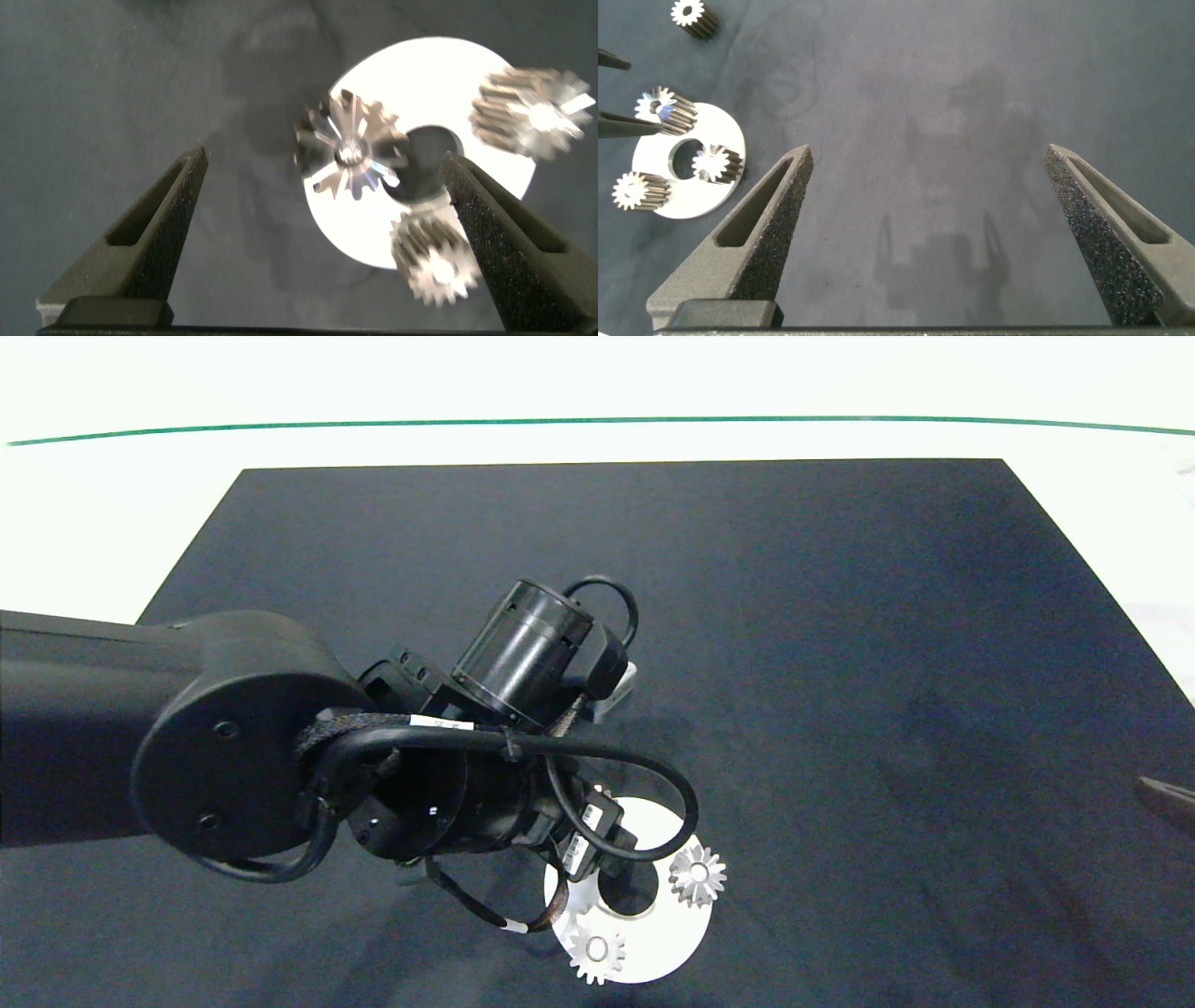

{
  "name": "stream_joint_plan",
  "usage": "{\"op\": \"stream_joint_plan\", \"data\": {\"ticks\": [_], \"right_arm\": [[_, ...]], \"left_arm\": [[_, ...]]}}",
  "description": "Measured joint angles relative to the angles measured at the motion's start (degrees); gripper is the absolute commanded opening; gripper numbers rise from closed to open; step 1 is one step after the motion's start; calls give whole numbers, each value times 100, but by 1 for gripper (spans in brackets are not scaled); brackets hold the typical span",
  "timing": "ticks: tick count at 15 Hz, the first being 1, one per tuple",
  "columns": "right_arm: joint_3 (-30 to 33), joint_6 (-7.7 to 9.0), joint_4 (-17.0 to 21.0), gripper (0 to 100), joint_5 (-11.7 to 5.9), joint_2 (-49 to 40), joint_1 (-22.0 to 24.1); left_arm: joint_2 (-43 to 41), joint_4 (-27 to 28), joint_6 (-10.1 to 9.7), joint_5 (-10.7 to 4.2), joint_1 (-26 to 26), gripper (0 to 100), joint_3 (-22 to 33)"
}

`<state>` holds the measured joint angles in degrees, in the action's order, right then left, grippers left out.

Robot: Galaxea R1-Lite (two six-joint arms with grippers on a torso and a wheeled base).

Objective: Remove an incorrectly installed larger gear and replace it with the correct smaller gear

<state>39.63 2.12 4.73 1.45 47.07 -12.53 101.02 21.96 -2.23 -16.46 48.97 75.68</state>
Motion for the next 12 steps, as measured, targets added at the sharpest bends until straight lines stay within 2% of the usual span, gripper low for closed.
{"op": "stream_joint_plan", "data": {"ticks": [7,12], "right_arm": [[-11,-4,-5,100,2,17,-2],[-27,-4,-29,100,0,50,0]], "left_arm": [[269,-2,-9,-11,34,99,59],[389,-21,-55,-21,135,90,150]]}}
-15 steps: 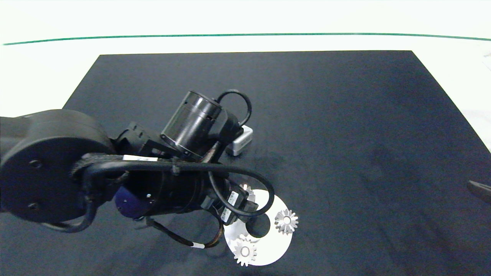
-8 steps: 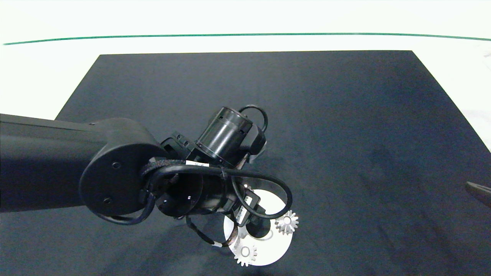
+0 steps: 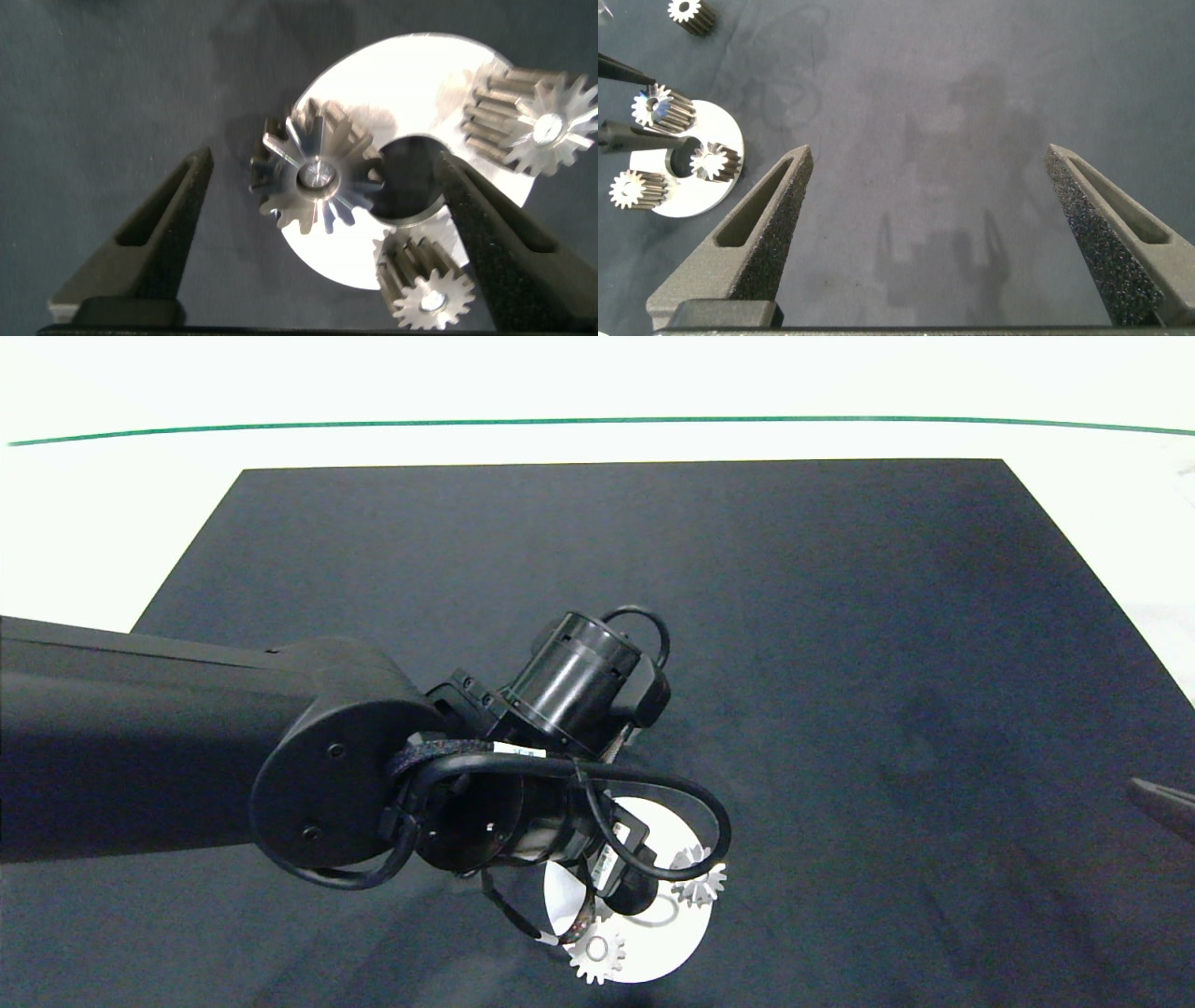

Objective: Remove an incorrectly installed larger gear and replace it with the correct smaller gear

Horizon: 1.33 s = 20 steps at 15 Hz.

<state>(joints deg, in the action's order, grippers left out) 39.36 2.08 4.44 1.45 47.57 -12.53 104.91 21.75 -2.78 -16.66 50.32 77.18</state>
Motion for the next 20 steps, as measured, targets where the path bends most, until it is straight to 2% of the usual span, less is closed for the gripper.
{"op": "stream_joint_plan", "data": {"ticks": [5,20], "right_arm": [[-30,0,-17,100,9,26,0],[-78,2,-23,100,2,94,0]], "left_arm": [[24,-9,-218,-4,37,80,11],[-52,-6,-245,-17,20,50,-9]]}}
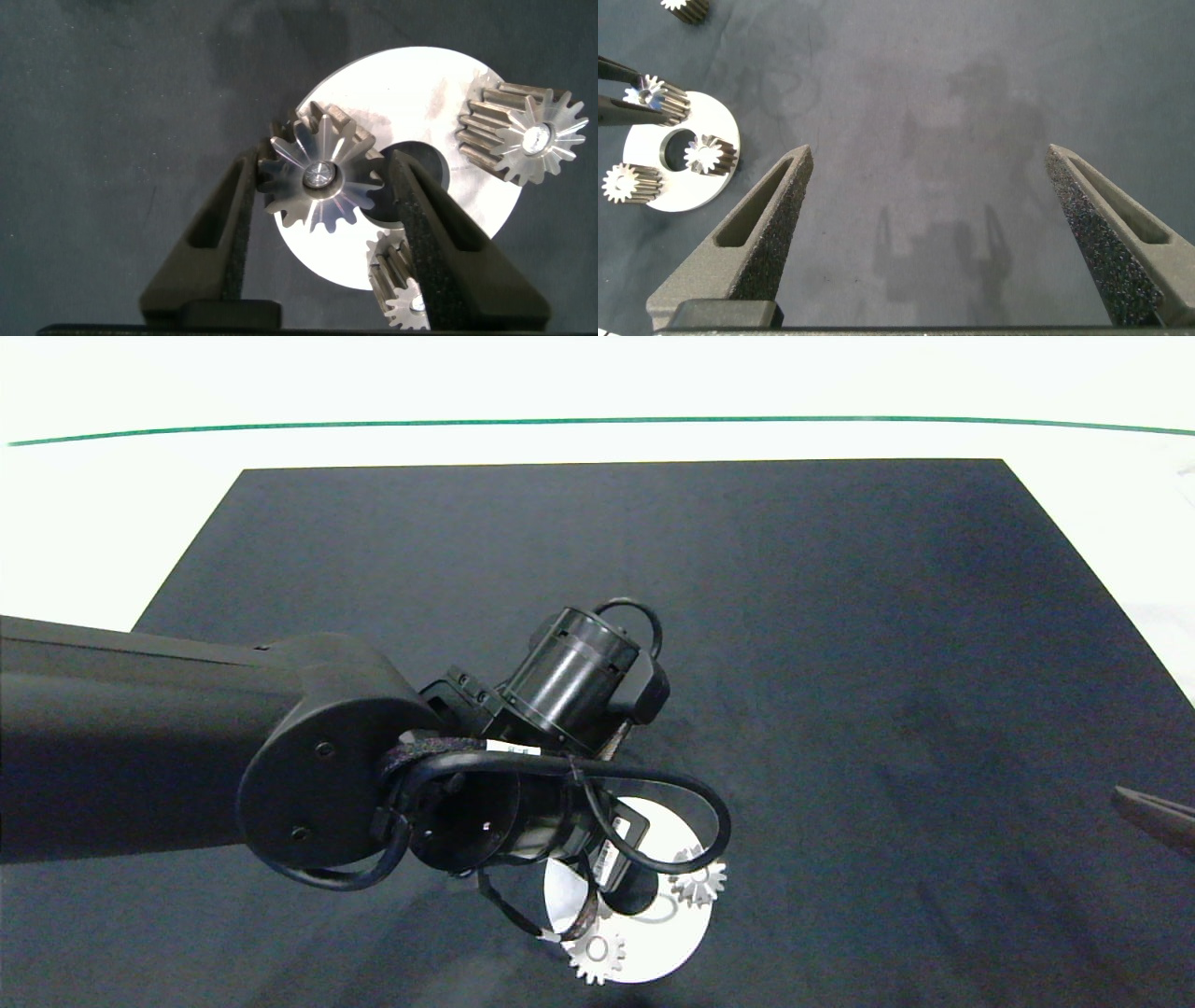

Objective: Remove an incorrectly installed larger gear and replace it with the correct smaller gear

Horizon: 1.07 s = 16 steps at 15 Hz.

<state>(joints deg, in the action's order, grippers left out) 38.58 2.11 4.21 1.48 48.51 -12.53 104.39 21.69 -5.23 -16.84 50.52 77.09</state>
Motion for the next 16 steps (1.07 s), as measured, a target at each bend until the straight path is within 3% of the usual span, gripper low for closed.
{"op": "stream_joint_plan", "data": {"ticks": [6,9,16], "right_arm": [[0,-2,0,100,0,33,0],[0,-2,0,100,4,59,0],[-41,4,-11,100,1,77,-2]], "left_arm": [[-177,33,24,9,-20,38,28],[-533,317,30,0,-41,32,50],[-1351,579,28,0,-260,31,-290]]}}
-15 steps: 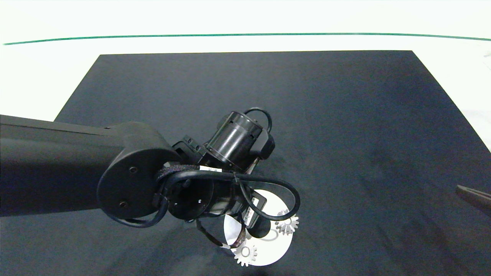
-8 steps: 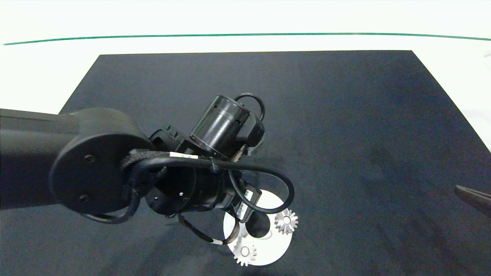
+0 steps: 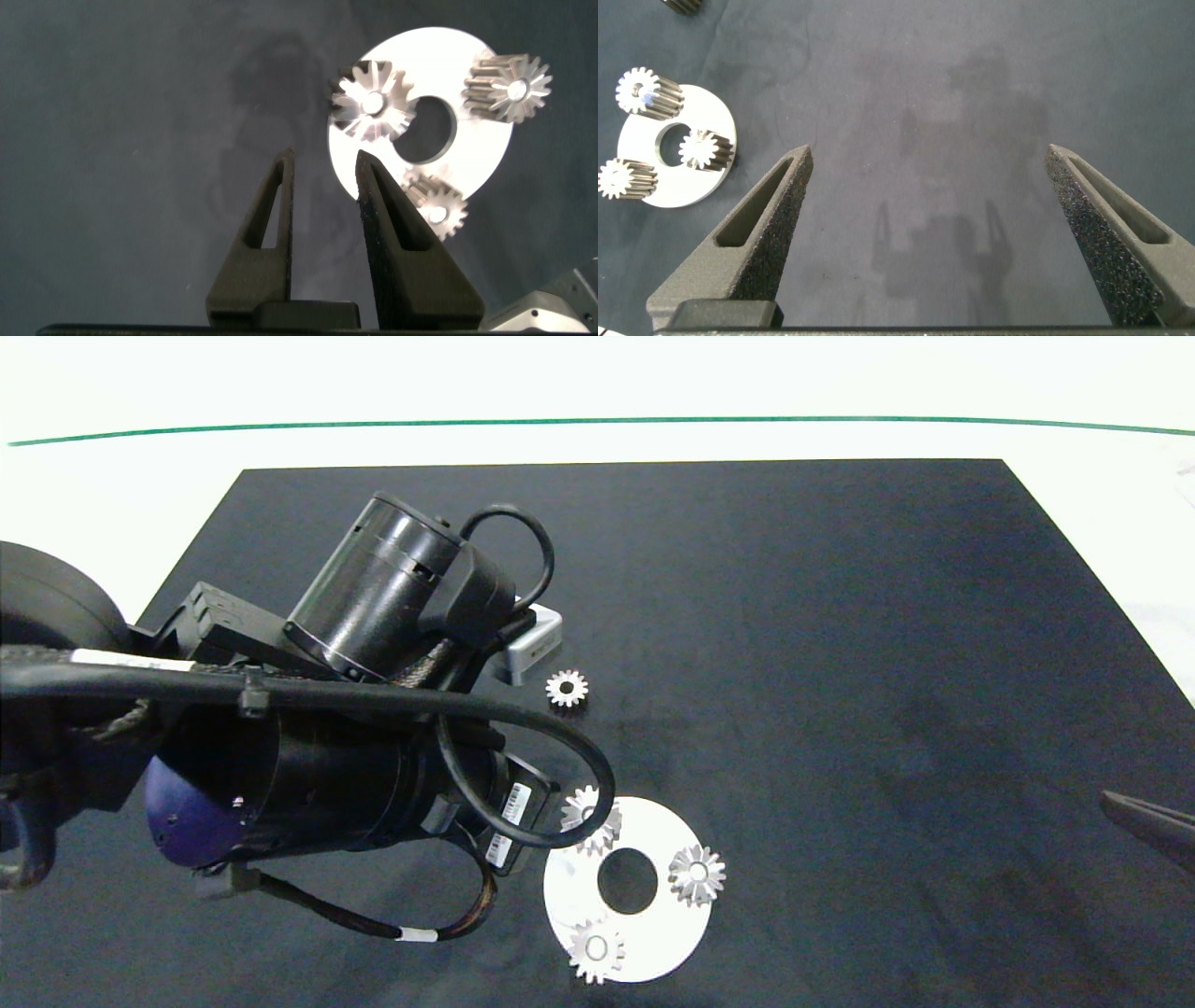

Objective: Remove an incorrectly installed larger gear and replace it with the correct smaller gear

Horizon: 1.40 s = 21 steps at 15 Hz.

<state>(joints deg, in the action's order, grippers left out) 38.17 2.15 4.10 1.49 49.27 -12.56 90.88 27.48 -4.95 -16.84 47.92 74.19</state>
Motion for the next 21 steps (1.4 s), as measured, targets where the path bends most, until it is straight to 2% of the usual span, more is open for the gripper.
{"op": "stream_joint_plan", "data": {"ticks": [3,4,9,14,17,21], "right_arm": [[-11,2,0,100,-1,0,-4],[-13,0,0,100,-1,0,-4],[-13,0,0,100,-1,0,-4],[-33,11,1,100,0,0,-9],[-63,127,-11,100,2,-2,-9],[-91,143,-41,100,5,0,-9]], "left_arm": [[-113,-2,-17,0,-101,31,-33],[-130,-6,-28,0,-107,100,-55],[-130,-33,-34,0,-90,100,-52],[115,-304,-37,-2,-5,100,56],[410,-400,-43,0,141,100,201],[794,-631,-95,0,295,100,273]]}}
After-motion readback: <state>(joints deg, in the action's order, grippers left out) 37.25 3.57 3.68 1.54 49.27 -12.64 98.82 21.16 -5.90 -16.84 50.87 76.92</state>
